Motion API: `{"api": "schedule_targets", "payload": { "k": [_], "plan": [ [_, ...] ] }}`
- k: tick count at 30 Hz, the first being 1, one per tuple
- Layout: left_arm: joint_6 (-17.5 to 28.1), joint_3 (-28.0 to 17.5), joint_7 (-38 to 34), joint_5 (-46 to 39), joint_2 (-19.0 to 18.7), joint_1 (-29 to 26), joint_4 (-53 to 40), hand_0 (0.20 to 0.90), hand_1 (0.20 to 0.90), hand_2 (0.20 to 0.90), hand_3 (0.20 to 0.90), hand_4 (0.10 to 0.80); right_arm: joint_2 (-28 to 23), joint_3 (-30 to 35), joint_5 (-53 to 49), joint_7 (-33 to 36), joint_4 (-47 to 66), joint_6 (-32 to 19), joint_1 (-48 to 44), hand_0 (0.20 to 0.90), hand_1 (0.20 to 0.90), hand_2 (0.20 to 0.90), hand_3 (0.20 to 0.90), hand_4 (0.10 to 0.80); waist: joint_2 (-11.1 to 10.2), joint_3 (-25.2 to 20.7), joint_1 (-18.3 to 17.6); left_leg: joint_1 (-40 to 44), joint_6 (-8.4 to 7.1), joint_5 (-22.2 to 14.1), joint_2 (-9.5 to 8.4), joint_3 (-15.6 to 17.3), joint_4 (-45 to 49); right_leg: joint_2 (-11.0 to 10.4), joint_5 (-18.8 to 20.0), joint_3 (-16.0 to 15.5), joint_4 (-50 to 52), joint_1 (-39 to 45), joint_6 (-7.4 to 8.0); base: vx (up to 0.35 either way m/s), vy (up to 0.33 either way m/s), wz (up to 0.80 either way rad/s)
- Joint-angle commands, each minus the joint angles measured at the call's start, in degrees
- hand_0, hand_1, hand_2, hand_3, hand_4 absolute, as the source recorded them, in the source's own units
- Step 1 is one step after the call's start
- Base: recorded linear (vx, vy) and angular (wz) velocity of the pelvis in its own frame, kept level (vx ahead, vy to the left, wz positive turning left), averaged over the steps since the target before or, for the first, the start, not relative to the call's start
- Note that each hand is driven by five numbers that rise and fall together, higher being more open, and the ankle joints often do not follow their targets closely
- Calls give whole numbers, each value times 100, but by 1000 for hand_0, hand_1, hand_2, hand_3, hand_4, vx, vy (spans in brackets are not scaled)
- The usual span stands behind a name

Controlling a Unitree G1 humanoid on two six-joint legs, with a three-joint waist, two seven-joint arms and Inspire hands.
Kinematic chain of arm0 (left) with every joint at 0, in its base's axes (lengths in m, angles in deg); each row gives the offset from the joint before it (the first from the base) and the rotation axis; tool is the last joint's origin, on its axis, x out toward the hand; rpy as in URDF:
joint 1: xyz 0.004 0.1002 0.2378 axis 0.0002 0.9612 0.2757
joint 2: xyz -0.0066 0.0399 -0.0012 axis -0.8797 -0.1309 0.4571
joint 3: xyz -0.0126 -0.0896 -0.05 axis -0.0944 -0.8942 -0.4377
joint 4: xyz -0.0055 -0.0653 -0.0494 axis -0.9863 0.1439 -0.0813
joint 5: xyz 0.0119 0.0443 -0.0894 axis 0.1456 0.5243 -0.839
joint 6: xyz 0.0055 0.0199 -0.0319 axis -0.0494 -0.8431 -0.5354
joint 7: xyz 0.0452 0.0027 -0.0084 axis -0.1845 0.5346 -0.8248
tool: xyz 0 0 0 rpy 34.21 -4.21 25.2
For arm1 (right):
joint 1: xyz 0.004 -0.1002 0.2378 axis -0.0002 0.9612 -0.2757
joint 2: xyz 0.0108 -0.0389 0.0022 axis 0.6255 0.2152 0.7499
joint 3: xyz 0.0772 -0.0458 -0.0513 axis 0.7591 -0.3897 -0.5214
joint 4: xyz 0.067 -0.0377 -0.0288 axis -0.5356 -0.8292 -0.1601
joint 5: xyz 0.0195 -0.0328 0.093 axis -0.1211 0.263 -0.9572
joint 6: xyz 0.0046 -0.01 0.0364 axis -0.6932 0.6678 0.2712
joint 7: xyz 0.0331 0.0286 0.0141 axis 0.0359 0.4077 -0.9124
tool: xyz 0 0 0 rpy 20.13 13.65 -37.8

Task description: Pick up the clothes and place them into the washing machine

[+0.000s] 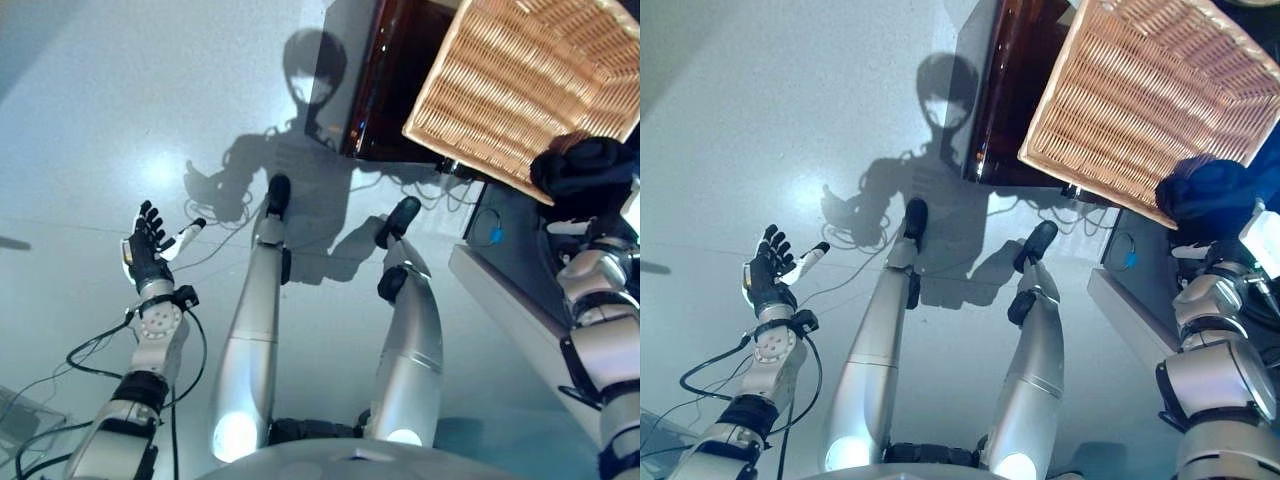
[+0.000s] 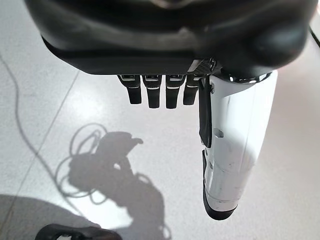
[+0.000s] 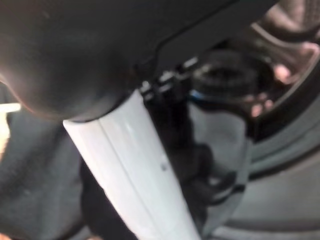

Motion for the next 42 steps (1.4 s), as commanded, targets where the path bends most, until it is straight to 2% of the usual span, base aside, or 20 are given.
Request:
{"api": "schedule_targets", "payload": {
  "k": [1,2,7,8,11,12,13,14,15,17,18,25,29,32,33,34,35,38,42],
  "plan": [
    [356,-275,-394,78,23,534,-359,900,900,900,900,800,-892,-250,-119,97,-441,251,140,518,518,518,518,527,646,-133,-117,-301,26,204,-340,-54,-218,242,-941,-49,1069,-210,-131,-9,37,1],
    [387,-262,-381,49,23,544,-452,900,900,900,900,800,-945,-209,-193,85,-427,234,94,200,200,200,200,300,667,-133,-116,-394,36,192,-367,-32,-153,224,-955,-17,1128,-317,-137,-6,30,5],
    [404,-199,-428,102,45,512,-456,900,900,900,900,800,-806,-288,-292,201,-311,187,-207,200,200,200,200,300,706,-133,-98,-504,67,179,-389,18,-83,197,-919,23,1149,-421,-105,22,44,3],
    [413,-186,-406,110,77,516,-433,900,900,900,900,800,-613,-353,-216,272,-232,166,-242,200,200,200,200,300,713,-132,-96,-428,72,193,-378,19,-149,182,-896,18,1098,-344,-84,67,42,-3],
    [417,-219,-440,139,27,486,-375,900,900,900,900,800,-621,-429,-169,271,-191,189,-367,200,200,200,200,300,703,-132,-108,-322,59,218,-378,29,-208,175,-858,7,1042,-242,-71,33,23,-1],
    [427,-238,-447,130,8,472,-330,900,900,900,900,800,-646,-484,-155,231,-184,194,-429,200,200,200,200,300,695,-132,-102,-233,51,232,-375,33,-261,179,-834,-3,994,-156,-65,41,-51,0],
    [341,-186,-212,241,-143,410,-308,900,900,900,900,800,-903,-538,-138,-274,-483,338,-640,200,200,200,200,300,724,-137,26,-44,43,229,-414,36,-360,155,-843,-70,924,76,-67,47,-51,-1],
    [340,-188,-205,236,-132,409,-301,900,900,900,900,800,-911,-572,-139,-292,-509,329,-673,200,200,200,200,300,750,-135,14,-19,42,229,-412,20,-376,159,-839,-92,897,114,-67,65,-91,4],
    [469,-285,-172,173,-263,404,-346,900,900,900,900,800,-1281,-1043,-27,-341,-562,435,-1385,200,200,200,200,300,641,-161,122,211,14,294,-377,15,-550,148,-756,-153,712,392,-50,62,-40,5],
    [436,-311,-126,142,-255,294,-250,900,900,900,900,800,-1275,-1248,-9,-468,-594,407,-1669,200,200,200,200,300,592,-155,101,388,-7,329,-350,-29,-681,161,-713,-184,580,580,-34,53,-43,3],
    [400,-376,-124,170,-281,218,-201,900,900,900,900,800,-1369,-1224,-60,-625,-557,359,-1682,200,200,200,200,300,471,-204,120,600,-35,368,-337,-47,-821,180,-650,-227,425,790,-23,58,-79,6],
    [245,-528,-21,231,-212,213,70,900,900,900,900,800,-1150,-742,-197,-877,-342,180,-1023,200,200,200,200,300,7,-285,236,1476,-131,517,-288,-224,-1351,304,-473,-612,-294,1902,19,54,-99,15],
    [112,-520,98,268,-147,228,401,900,900,900,900,800,-847,-287,-473,-924,-213,43,-599,200,200,200,200,300,-189,-377,258,1906,-150,564,-270,-326,-1555,375,-444,-753,-587,2440,30,49,-55,11],
    [86,-540,101,304,-171,247,494,900,900,900,900,800,-633,38,-725,-931,-63,-130,-344,200,200,200,200,300,-256,-429,286,2155,-156,575,-251,-359,-1666,390,-417,-812,-722,2709,36,5,-10,8],
    [115,-710,108,156,-303,374,547,900,900,900,900,800,-1181,-141,-1000,-1089,1571,-74,-868,200,200,200,200,300,-447,-462,232,2265,-151,831,-219,-340,-1836,435,-206,-885,-938,2853,-8,-45,24,2],
    [33,-863,39,209,-310,366,636,900,900,900,900,800,-455,304,-1071,-954,2071,-407,96,200,200,200,200,300,-594,-500,102,2408,-155,818,-125,-287,-1868,466,-139,-867,-1007,2982,28,-43,24,-9],
    [59,-833,4,248,-314,316,835,900,900,900,900,800,119,667,-1428,-824,1872,-608,424,200,200,200,200,300,-610,-536,95,2523,-146,810,-145,-281,-1909,486,-114,-887,-1081,3132,48,86,18,-25],
    [-14,-751,209,255,-217,489,1065,900,900,900,900,800,1176,1304,-2448,-1005,1748,-1063,873,200,200,200,200,300,-482,-647,122,2899,-109,828,-152,-347,-2128,460,-84,-1037,-1331,3606,107,85,29,-15],
    [-107,-667,517,570,-99,693,961,900,900,900,900,800,1571,1919,-3559,-1499,940,-1252,1202,200,200,200,200,300,-279,-867,224,3306,-81,826,-204,-436,-2348,388,-74,-1201,-1582,4085,181,79,30,16]
  ]
}}
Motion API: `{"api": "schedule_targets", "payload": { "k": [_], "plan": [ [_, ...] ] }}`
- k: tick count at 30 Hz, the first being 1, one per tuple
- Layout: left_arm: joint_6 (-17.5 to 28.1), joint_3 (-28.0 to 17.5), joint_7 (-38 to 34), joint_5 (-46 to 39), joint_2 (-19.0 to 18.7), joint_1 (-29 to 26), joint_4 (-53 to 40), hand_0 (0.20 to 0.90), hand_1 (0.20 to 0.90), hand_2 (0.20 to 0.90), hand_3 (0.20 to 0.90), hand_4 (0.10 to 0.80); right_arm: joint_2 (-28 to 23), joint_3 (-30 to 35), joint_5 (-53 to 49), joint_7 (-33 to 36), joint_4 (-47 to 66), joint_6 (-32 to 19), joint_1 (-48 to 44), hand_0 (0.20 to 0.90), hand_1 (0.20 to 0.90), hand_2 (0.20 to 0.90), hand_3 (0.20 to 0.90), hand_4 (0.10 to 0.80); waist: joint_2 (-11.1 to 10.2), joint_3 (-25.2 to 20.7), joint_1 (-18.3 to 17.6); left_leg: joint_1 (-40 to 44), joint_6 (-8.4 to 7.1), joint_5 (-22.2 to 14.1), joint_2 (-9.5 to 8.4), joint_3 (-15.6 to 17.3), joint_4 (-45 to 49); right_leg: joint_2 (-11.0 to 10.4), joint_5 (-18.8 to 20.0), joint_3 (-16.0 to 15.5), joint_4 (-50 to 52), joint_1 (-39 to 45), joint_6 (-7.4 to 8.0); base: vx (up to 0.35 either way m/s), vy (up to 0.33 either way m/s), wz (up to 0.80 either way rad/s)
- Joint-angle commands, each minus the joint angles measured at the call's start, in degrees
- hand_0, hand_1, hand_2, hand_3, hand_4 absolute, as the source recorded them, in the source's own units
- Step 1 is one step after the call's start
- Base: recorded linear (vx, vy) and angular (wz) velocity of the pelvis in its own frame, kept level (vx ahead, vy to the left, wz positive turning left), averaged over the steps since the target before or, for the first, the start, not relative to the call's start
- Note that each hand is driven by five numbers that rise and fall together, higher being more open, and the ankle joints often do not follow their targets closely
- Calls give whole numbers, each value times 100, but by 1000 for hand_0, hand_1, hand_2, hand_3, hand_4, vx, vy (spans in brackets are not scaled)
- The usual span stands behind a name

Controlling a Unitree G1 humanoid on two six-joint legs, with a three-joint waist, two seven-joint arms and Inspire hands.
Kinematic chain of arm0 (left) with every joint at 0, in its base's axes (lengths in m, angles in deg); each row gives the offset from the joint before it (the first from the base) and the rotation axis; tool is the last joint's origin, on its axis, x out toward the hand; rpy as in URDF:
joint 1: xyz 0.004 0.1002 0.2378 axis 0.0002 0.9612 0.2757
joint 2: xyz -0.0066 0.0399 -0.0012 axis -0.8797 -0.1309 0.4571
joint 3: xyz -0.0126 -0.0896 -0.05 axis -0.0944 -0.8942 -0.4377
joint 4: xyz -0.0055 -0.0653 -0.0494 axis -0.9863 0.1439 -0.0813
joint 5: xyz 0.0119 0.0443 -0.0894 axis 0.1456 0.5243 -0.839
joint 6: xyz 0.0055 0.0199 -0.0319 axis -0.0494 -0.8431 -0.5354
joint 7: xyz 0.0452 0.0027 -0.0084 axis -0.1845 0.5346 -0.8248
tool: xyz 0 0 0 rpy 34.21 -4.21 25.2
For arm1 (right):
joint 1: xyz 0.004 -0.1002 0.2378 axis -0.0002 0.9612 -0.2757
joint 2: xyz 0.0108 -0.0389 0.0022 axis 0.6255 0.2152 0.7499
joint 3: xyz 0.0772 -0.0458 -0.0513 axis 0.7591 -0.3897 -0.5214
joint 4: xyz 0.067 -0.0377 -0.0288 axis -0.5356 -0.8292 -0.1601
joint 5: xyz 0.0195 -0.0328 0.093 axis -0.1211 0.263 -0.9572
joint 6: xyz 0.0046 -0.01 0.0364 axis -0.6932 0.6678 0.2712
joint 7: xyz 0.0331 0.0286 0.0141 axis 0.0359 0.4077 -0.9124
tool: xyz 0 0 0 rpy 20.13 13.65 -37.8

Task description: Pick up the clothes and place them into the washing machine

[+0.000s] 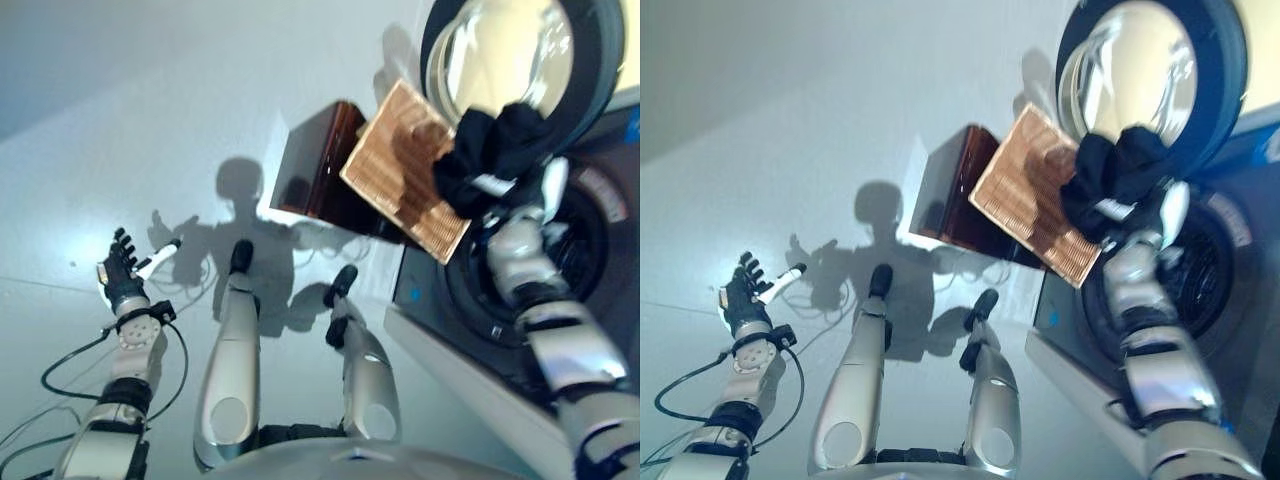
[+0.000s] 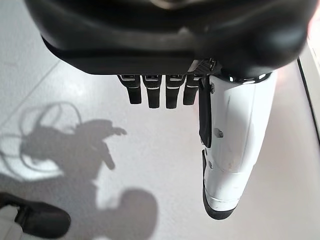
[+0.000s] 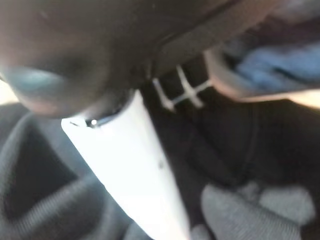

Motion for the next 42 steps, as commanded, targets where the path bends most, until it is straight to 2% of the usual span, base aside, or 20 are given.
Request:
{"api": "schedule_targets", "payload": {
  "k": [1,7,15,18,28,30,34,37,39,42],
  "plan": [
    [179,-200,87,312,-2,590,-211,900,900,900,900,800,-631,507,-1029,-129,-303,-402,453,200,200,200,200,300,462,-303,75,492,6,575,-329,-84,-1122,77,-568,-236,587,409,106,84,32,28],
    [4,-130,344,718,115,850,298,900,900,900,900,800,-84,1314,-2461,-634,-247,-719,1025,200,200,200,200,300,587,-745,67,1050,36,527,-361,-58,-1369,56,-507,-273,242,993,208,80,50,12],
    [-40,9,569,809,485,1104,1181,900,900,900,900,800,580,2279,-4347,-1334,-31,-1103,1392,200,200,200,200,300,779,-1395,-33,1716,72,438,-341,136,-1679,-91,-182,-149,-320,1499,387,82,81,-10],
    [-50,17,629,804,678,1220,1428,900,900,900,900,800,825,2685,-4955,-1511,-42,-1213,1606,200,200,200,200,300,787,-1722,-45,2026,104,358,-376,213,-1864,-151,-71,-134,-510,1721,458,130,91,-9],
    [-58,112,759,916,860,1505,1701,900,900,900,900,800,1218,3128,-5849,-1836,61,-1364,1804,200,200,200,200,300,687,-2263,-136,2537,186,178,-426,338,-2039,-204,-35,-10,-577,2056,546,95,59,-9],
    [-61,99,763,911,840,1527,1705,900,900,900,900,800,1252,3127,-5919,-1834,72,-1382,1836,200,200,200,200,300,691,-2287,-146,2583,189,154,-422,340,-2043,-206,-75,9,-538,2072,540,55,23,-9],
    [-58,170,790,841,852,1637,1650,900,900,900,900,800,1309,3111,-6045,-1749,278,-1479,1775,200,200,200,200,300,832,-2140,-204,2586,229,31,-493,387,-1812,-264,-213,97,-303,2015,486,-21,37,-11],
    [8,357,788,619,869,1601,1437,900,900,900,900,800,1240,3017,-6099,-1603,592,-1620,1437,200,200,200,200,300,1096,-1624,-299,2311,247,-36,-574,455,-1350,-385,-256,195,-2,1730,427,-286,76,-6],
    [59,535,794,431,871,1503,1282,900,900,900,900,800,1074,2933,-6067,-1460,782,-1737,1020,200,200,200,200,300,1344,-1216,-398,1971,271,-51,-602,498,-1065,-480,-300,342,314,1314,358,-363,115,-3],
    [111,714,776,241,875,1365,1146,900,900,900,900,800,762,2855,-5894,-1268,941,-1821,524,200,200,200,200,300,1588,-856,-475,1514,280,-50,-659,567,-719,-560,-358,482,639,826,261,-247,74,-21]
  ]
}}
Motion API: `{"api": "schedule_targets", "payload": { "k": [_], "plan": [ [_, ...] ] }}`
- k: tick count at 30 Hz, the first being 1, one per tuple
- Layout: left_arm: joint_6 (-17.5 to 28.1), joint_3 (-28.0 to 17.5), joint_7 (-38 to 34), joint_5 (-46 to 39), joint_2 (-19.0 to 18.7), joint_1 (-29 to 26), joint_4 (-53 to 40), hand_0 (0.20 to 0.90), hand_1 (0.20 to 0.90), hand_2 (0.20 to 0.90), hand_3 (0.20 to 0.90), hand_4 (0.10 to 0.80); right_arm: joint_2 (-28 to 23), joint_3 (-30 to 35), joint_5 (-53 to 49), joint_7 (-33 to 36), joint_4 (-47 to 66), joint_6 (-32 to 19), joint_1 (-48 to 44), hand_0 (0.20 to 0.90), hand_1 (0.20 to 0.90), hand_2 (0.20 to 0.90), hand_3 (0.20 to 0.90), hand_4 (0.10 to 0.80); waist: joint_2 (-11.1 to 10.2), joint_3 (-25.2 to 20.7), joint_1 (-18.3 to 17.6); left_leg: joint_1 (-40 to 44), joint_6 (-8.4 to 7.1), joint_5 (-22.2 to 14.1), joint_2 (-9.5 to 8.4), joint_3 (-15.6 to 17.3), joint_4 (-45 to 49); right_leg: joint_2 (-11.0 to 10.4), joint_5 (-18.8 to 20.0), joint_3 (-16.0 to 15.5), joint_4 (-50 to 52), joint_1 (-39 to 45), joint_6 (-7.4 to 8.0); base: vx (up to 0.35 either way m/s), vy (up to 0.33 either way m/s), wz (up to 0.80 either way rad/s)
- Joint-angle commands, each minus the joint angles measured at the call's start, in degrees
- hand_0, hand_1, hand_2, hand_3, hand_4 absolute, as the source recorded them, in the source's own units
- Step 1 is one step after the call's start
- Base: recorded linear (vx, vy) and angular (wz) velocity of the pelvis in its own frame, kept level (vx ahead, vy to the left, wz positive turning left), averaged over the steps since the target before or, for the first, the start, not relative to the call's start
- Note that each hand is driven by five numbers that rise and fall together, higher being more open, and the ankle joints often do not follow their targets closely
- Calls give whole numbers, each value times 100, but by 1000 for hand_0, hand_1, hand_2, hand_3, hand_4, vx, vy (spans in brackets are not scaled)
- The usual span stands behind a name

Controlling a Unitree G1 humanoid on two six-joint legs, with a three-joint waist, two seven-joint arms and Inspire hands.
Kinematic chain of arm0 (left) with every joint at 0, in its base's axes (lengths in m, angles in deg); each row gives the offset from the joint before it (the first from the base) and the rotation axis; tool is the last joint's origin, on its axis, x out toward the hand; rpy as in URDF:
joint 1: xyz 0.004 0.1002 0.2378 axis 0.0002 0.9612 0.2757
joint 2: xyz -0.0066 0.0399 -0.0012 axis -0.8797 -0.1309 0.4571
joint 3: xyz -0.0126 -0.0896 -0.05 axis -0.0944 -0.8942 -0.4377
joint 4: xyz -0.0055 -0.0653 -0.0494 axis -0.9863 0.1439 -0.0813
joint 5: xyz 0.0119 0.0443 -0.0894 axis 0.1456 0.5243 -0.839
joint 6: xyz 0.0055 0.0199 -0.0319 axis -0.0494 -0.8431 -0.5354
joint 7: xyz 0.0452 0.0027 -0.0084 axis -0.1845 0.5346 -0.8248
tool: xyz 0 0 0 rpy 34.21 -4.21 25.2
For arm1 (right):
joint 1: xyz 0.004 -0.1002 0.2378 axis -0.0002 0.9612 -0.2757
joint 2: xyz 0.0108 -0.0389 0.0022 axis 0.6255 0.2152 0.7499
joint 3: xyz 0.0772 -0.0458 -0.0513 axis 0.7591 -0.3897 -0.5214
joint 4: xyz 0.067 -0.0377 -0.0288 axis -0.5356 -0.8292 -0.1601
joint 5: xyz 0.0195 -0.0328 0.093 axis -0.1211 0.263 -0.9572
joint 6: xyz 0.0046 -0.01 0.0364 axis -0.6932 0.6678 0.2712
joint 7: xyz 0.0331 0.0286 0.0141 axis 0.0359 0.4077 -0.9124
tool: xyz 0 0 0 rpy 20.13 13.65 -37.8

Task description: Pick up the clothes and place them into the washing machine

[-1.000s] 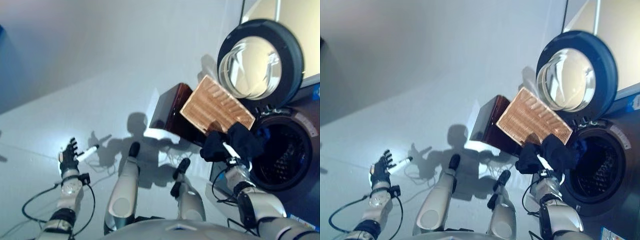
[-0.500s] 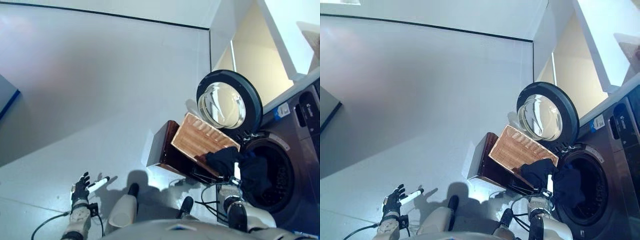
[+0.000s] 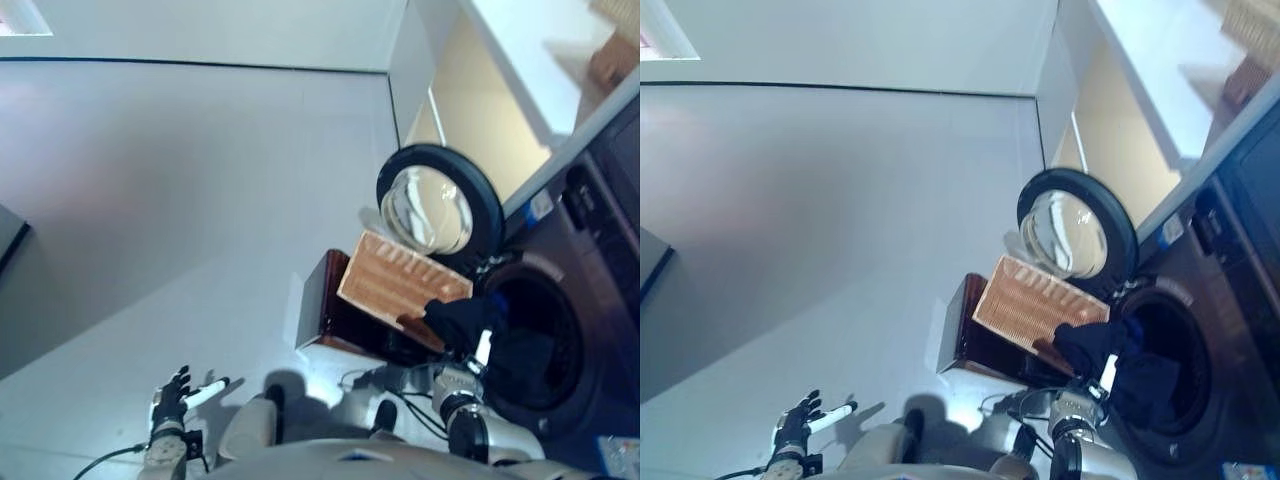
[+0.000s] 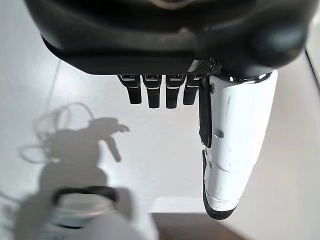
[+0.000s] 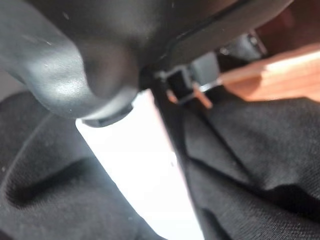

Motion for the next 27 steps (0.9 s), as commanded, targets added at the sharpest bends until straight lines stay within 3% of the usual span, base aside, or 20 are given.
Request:
{"api": "schedule_targets", "payload": {
  "k": [1,8,18,27],
  "plan": [
    [451,-191,-138,-443,-53,-291,-330,900,900,900,900,800,-847,-141,240,157,610,-500,-926,200,200,200,200,300,402,774,29,112,-217,470,-258,-147,-833,-34,-275,41,1162,-474,9,-184,59,-20],
    [449,138,-52,-610,67,-332,-456,900,900,900,900,800,-1575,-313,390,368,611,-669,-1849,200,200,200,200,300,637,902,34,-702,-169,172,-214,-43,-62,-15,-577,417,1947,-1437,-101,-47,22,-15],
    [439,330,-80,-654,196,-367,-459,900,900,900,900,800,-2400,-556,566,489,301,-593,-2599,200,200,200,200,300,901,890,66,-662,-126,128,-239,185,-199,-16,-582,813,1990,-1721,-106,28,55,-13],
    [558,542,-147,-769,212,-270,-752,900,900,900,900,800,-3305,-880,1078,934,303,-648,-3383,200,200,200,200,300,1351,829,57,-676,-106,155,-330,351,-410,-7,-568,1196,1893,-1986,-118,34,40,-10]
  ]
}}
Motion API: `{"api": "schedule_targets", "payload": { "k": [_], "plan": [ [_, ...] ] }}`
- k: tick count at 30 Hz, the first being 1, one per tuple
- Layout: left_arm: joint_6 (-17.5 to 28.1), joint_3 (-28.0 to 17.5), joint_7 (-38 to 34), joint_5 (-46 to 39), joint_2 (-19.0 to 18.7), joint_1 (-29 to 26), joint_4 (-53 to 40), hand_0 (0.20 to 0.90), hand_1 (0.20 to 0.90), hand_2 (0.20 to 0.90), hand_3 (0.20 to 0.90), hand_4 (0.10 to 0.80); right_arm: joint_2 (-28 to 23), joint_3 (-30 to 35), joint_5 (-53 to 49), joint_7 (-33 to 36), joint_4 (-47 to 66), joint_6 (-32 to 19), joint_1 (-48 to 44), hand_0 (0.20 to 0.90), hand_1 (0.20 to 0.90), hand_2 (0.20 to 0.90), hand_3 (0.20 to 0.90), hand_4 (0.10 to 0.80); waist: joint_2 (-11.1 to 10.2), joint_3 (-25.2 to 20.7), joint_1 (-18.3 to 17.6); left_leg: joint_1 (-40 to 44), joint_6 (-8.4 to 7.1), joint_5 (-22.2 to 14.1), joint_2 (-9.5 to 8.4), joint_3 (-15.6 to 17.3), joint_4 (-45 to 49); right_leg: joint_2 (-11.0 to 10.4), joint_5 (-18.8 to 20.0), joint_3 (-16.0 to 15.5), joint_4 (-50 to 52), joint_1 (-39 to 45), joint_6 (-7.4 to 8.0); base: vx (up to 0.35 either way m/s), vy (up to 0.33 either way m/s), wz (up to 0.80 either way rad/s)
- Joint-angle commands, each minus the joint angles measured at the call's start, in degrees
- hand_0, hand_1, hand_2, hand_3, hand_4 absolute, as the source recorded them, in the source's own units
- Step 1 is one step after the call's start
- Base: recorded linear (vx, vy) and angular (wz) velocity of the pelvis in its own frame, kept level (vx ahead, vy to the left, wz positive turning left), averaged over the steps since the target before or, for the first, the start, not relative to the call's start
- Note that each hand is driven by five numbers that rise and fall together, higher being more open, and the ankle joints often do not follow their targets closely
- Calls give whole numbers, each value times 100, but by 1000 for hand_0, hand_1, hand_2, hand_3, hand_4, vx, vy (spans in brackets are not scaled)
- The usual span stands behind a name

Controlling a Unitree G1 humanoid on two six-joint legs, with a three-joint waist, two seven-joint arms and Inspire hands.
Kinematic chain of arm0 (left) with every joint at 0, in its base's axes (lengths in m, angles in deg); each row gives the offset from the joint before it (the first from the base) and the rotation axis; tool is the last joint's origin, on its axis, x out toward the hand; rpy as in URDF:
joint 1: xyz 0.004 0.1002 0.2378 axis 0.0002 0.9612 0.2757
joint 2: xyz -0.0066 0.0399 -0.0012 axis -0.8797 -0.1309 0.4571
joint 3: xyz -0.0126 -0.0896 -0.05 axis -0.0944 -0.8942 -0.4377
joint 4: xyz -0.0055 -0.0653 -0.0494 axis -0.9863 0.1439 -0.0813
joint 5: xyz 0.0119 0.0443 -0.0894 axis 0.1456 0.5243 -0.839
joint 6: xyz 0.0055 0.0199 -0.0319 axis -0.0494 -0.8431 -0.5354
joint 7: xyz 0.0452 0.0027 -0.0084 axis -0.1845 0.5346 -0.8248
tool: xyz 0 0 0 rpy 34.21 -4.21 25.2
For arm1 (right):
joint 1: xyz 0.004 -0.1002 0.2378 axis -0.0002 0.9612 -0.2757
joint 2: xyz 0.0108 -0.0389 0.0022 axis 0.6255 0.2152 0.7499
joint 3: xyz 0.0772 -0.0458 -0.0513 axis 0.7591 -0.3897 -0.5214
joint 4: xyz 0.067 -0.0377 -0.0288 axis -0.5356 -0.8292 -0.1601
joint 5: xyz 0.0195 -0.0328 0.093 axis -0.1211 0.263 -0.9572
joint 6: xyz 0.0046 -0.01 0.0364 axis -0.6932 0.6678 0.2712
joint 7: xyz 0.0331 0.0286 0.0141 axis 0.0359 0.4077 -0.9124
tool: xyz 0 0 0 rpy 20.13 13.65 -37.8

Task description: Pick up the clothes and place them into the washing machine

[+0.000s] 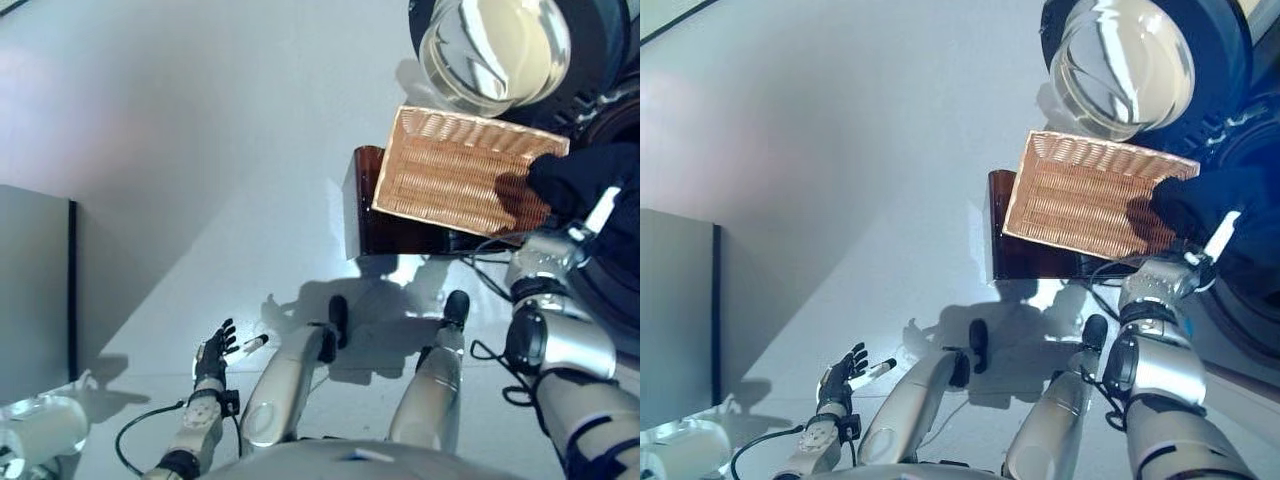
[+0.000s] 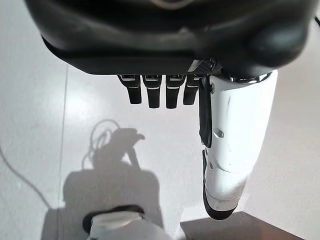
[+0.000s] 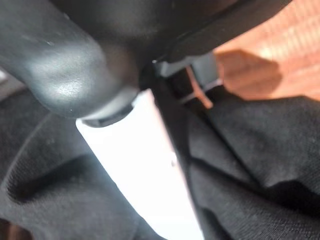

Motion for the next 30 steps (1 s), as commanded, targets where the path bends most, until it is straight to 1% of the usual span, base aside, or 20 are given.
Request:
{"api": "schedule_targets", "payload": {
  "k": [1,5,6,9,12,17,20,23,26,27,28,29,30],
  "plan": [
    [300,85,-195,-149,-102,189,-139,900,900,900,900,800,-1132,-702,640,80,242,-463,-816,200,200,200,200,300,360,-234,49,284,-450,412,-55,-379,-1023,283,-976,-65,1063,-267,-216,20,13,-15],
    [319,81,-222,-194,-109,186,-240,900,900,900,900,800,-1324,-876,801,172,180,-421,-1011,200,200,200,200,300,421,-236,45,206,-445,408,-30,-315,-1033,348,-974,52,1076,-424,-238,17,-2,-25],
    [332,83,-243,-227,-124,182,-295,900,900,900,900,800,-1401,-978,890,198,200,-412,-1108,200,200,200,200,300,439,-205,0,138,-433,400,-9,-300,-985,407,-990,137,1130,-547,-274,5,-13,-37],
    [351,37,-250,-274,-130,179,-359,900,900,900,900,800,-1501,-1097,956,221,254,-419,-1208,200,200,200,200,300,443,-197,-40,45,-440,383,44,-266,-920,484,-1038,240,1241,-706,-317,10,-28,-23],
    [375,42,-253,-327,-146,205,-480,900,900,900,900,800,-1610,-1187,1074,288,271,-408,-1287,200,200,200,200,300,456,-213,-89,27,-469,399,77,-264,-936,522,-1097,270,1309,-755,-346,10,-23,-19],
    [366,64,-265,-318,-173,323,-553,900,900,900,900,800,-1780,-1256,1188,391,242,-410,-1484,200,200,200,200,300,504,-199,-138,10,-461,368,113,-202,-893,626,-1159,370,1406,-838,-381,7,-8,-5],
    [383,52,-252,-320,-189,331,-604,900,900,900,900,800,-2020,-1355,1336,491,276,-408,-1586,200,200,200,200,300,550,-208,-161,-11,-498,403,128,-196,-932,634,-1185,390,1436,-903,-388,-3,-31,-7],
    [414,26,-253,-249,-247,337,-644,900,900,900,900,800,-2347,-1473,1559,636,347,-414,-1740,200,200,200,200,300,588,-256,-213,18,-539,449,126,-202,-1051,649,-1188,415,1417,-944,-391,4,-3,-2],
    [469,-74,-263,-175,-356,410,-718,900,900,900,900,800,-2958,-1852,1930,760,311,-336,-2107,200,200,200,200,300,580,-329,-226,41,-555,450,141,-154,-1129,692,-1174,468,1382,-1009,-390,31,2,-3],
    [468,-72,-263,-175,-341,410,-724,900,900,900,900,800,-2970,-1896,1936,768,289,-330,-2157,200,200,200,200,300,591,-330,-221,37,-555,451,142,-146,-1133,696,-1173,477,1383,-1021,-390,29,-15,-3],
    [480,-126,-267,-127,-466,459,-764,900,900,900,900,800,-3477,-2299,2124,801,301,-275,-2556,200,200,200,200,300,523,-392,-235,22,-566,452,166,-113,-1136,717,-1170,514,1356,-1046,-395,33,-20,-2],
    [478,-130,-258,-104,-489,474,-770,900,900,900,900,800,-3667,-2545,2197,809,229,-258,-2758,205,205,205,205,304,512,-415,-237,21,-573,453,175,-113,-1140,729,-1168,540,1355,-1070,-396,47,-35,-6],
    [487,-147,-265,-94,-546,472,-766,900,900,900,900,800,-3826,-2793,2257,837,210,-262,-2998,442,442,442,442,473,468,-452,-242,22,-585,456,195,-110,-1153,746,-1174,564,1351,-1076,-400,29,-27,-9]
  ]
}}
